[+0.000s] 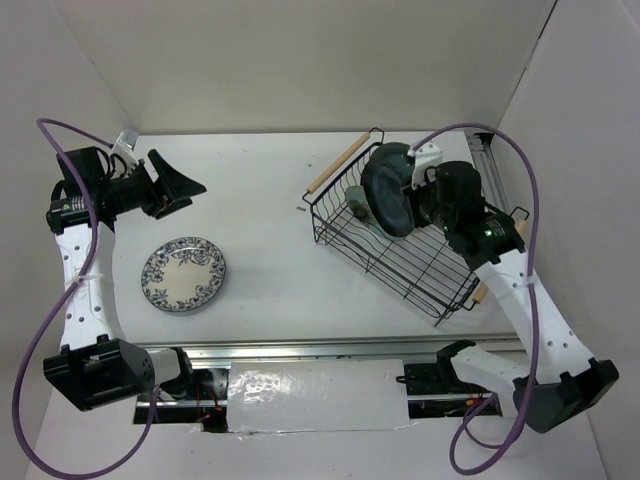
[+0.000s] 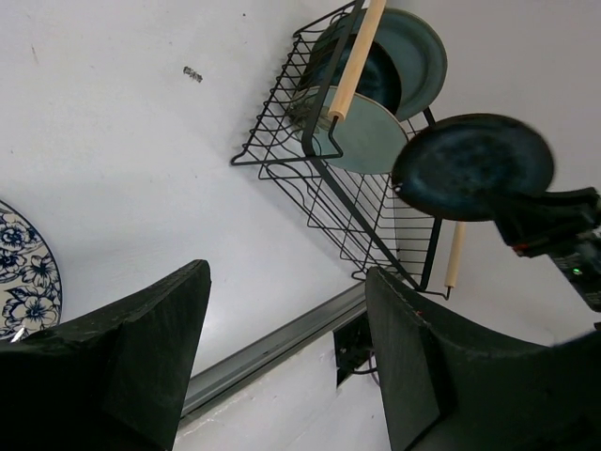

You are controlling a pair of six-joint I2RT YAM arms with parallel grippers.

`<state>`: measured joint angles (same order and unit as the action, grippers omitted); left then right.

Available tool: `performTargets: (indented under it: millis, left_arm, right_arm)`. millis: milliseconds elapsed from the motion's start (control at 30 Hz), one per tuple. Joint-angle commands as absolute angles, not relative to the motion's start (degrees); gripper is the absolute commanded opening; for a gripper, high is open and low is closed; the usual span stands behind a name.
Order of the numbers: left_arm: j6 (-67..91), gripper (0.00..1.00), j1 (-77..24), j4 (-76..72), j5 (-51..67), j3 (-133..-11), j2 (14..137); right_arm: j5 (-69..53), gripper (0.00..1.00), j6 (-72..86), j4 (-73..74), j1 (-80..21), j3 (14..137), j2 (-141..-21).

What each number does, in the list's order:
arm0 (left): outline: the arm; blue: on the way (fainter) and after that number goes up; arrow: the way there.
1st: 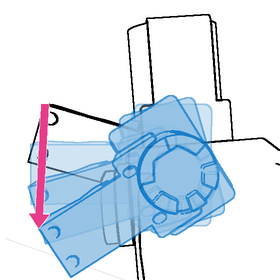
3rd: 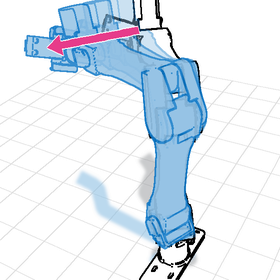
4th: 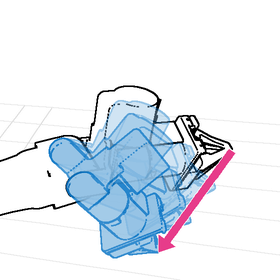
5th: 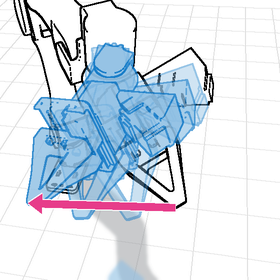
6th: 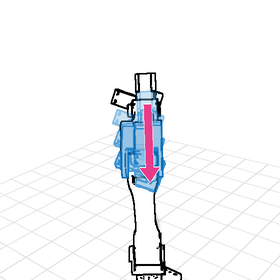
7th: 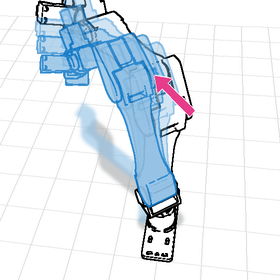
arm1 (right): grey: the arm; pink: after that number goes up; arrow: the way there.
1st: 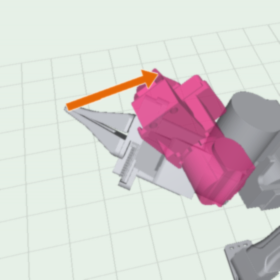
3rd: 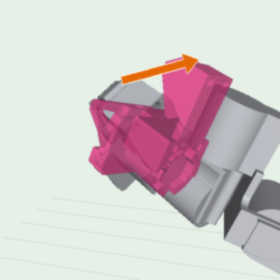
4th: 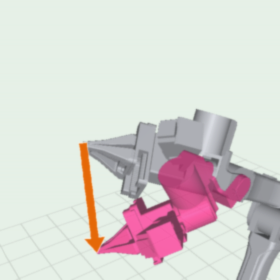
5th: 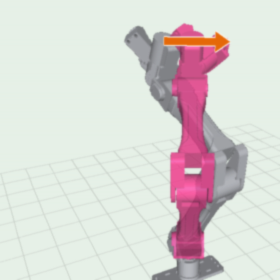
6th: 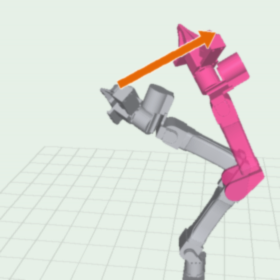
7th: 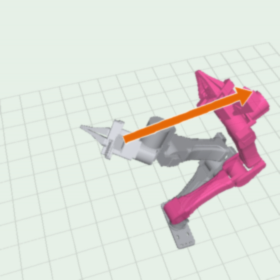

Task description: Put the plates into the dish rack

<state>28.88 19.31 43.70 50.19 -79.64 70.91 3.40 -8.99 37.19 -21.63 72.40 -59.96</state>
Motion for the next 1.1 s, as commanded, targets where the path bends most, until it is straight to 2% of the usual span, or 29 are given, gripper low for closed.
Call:
performTargets:
  millis: [0,433,733,1067]
  left_arm:
    - [29.44,0.79,19.6,41.31,51.59,-79.1,69.87]
    - [28.92,0.78,19.6,41.14,50.89,-78.4,70.05]
    - [28.74,0.78,19.6,40.96,50.45,-78.05,70.66]
    - [28.74,0.78,19.6,40.52,50.27,-77.26,71.28]
  right_arm:
    - [0.53,0.0,-10.81,26.28,-21.27,73.48,-58.79]
    - [0.35,0.0,-12.57,22.24,-20.92,70.05,-65.3]
    - [-3.95,0.0,-13.8,20.22,-18.73,70.05,-70.83]
    - [-0.88,0.0,-16.08,19.25,-18.19,69.26,-74.79]
